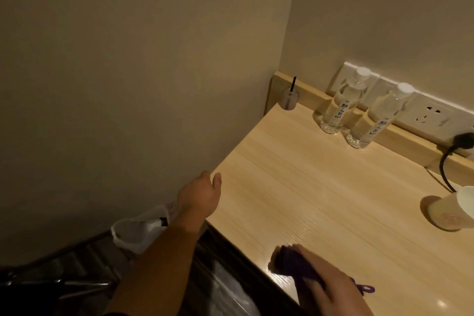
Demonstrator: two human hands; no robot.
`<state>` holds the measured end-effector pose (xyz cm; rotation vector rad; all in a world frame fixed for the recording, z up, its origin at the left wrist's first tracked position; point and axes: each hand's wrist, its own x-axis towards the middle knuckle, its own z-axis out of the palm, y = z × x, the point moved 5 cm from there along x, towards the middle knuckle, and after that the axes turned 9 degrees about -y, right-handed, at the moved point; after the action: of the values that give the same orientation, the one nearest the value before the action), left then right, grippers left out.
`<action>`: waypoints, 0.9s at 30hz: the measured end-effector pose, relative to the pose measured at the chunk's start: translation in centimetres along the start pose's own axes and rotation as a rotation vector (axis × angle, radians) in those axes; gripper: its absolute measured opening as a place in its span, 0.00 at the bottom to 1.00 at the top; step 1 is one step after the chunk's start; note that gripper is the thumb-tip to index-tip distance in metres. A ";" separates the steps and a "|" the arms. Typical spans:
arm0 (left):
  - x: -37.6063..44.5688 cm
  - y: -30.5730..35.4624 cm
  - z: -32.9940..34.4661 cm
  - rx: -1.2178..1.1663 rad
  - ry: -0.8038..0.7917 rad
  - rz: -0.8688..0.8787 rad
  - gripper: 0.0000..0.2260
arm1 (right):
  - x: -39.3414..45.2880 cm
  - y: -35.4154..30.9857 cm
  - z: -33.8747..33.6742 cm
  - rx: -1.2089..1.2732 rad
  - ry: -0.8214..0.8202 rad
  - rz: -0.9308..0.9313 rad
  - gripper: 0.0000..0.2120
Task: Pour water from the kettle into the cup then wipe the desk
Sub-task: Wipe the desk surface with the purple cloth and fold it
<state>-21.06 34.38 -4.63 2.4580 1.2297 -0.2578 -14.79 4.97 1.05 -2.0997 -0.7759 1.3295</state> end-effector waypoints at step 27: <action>0.3 -0.5 1.0 -0.019 -0.005 -0.001 0.22 | 20.0 -8.5 -4.7 -0.873 0.229 -0.472 0.27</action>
<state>-21.26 34.46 -5.80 2.4392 1.2262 -0.2507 -5.08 24.43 -3.55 -2.3727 -1.8368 0.5011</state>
